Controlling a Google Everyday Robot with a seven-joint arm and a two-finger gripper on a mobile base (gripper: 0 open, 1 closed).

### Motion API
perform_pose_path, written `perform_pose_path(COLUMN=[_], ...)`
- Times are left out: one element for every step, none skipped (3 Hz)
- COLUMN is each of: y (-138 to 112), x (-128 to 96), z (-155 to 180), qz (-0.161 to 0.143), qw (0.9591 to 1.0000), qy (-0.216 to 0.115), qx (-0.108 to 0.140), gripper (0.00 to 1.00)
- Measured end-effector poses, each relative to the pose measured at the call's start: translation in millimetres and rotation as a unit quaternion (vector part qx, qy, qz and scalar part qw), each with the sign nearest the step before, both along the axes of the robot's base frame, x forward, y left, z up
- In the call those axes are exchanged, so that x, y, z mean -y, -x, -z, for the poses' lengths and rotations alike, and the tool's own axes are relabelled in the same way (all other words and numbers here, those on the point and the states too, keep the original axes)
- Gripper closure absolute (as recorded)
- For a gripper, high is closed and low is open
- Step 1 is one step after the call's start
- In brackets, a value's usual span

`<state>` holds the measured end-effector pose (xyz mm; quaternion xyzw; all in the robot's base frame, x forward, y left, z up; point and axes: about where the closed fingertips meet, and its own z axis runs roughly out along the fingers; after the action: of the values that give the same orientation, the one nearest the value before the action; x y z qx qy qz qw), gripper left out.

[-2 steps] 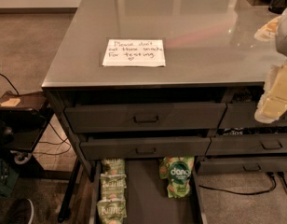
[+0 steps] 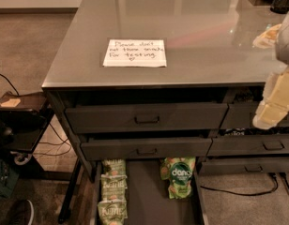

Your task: Pick green rice chip bag from bottom drawer and place on counter

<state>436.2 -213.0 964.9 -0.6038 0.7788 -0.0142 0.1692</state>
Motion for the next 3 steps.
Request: perform_pose_path(y=[9, 19, 24], x=[-14, -34, -50], z=[41, 111, 194], qz=[-0.018, -0.034, -0.039], qw=[0.9983, 0.9927, 0.9842], qy=[-0.054, -0.114, -0.170], qx=[-0.007, -0.016, -0.030], gripper=[0.00, 0.00, 0.00])
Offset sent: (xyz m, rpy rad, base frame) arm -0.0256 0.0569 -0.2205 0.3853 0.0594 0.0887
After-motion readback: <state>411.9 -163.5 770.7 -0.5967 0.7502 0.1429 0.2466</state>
